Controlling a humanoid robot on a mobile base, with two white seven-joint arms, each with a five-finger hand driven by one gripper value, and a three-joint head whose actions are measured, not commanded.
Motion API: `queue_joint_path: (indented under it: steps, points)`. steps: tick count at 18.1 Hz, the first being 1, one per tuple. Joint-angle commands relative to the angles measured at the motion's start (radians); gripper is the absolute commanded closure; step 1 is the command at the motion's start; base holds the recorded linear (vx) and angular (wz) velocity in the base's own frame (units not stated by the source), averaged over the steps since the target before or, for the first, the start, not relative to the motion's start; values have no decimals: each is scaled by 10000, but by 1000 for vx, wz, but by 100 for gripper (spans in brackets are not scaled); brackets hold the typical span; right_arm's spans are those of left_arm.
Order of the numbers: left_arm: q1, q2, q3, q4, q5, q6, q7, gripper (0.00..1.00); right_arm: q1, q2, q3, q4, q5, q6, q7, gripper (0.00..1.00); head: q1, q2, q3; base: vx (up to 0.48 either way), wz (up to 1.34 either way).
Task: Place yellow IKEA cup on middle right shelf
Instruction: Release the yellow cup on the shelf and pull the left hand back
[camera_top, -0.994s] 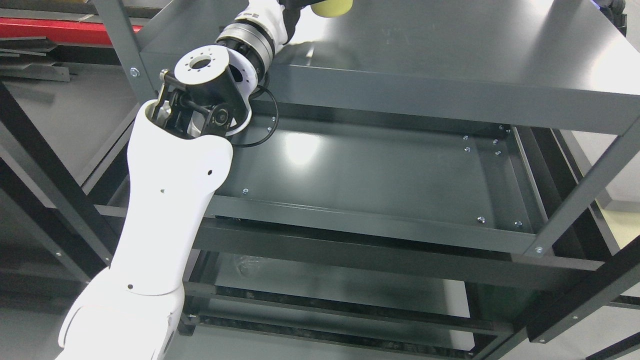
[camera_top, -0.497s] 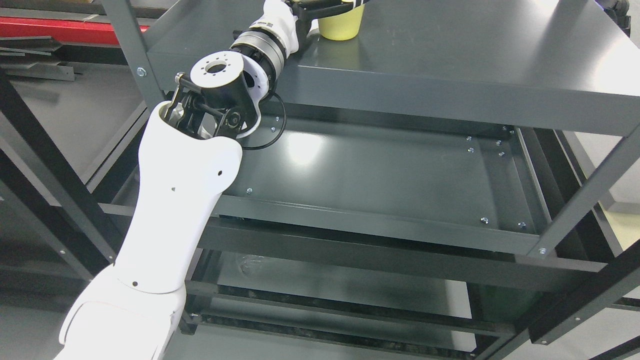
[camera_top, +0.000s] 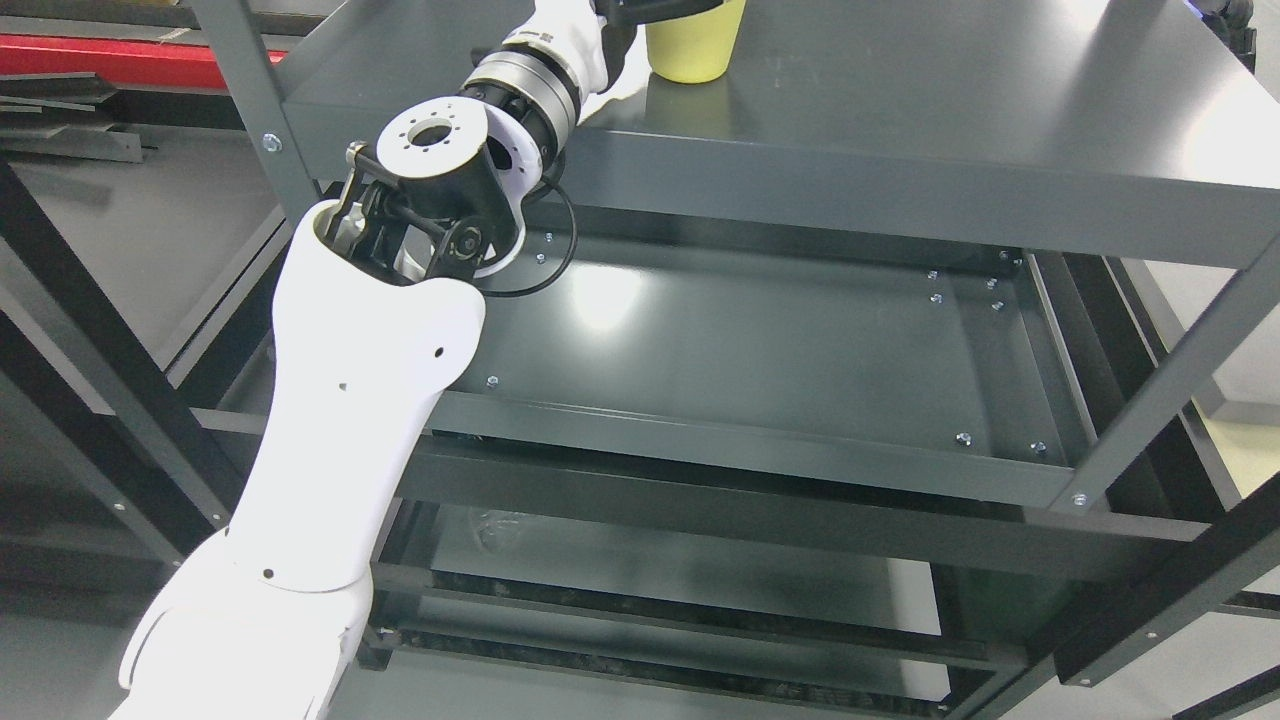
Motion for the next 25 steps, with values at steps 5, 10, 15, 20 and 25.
queue_joint_path:
  steps: [5, 10, 15, 20, 25]
  points:
    - [-261, 174, 1096, -1142, -520, -15, 2, 1, 138, -175, 169, 0, -245, 8, 6, 1, 0, 0, 0, 0, 0]
    - [-506, 174, 1588, -1465, -520, -15, -13, 1, 138, -175, 169, 0, -245, 8, 6, 1, 0, -1, 0, 0, 0]
    - [-568, 174, 1818, -1711, -505, 1, -1020, 1, 138, -175, 169, 0, -245, 8, 6, 1, 0, -1, 0, 0, 0]
    - [-598, 174, 1758, -1818, -336, 31, -3293, 1, 138, -175, 169, 0, -245, 8, 6, 1, 0, -1, 0, 0, 0]
    - [-538, 174, 1253, -1772, 643, 519, -5240, 1, 138, -175, 169, 0, -245, 8, 6, 1, 0, -1, 0, 0, 0]
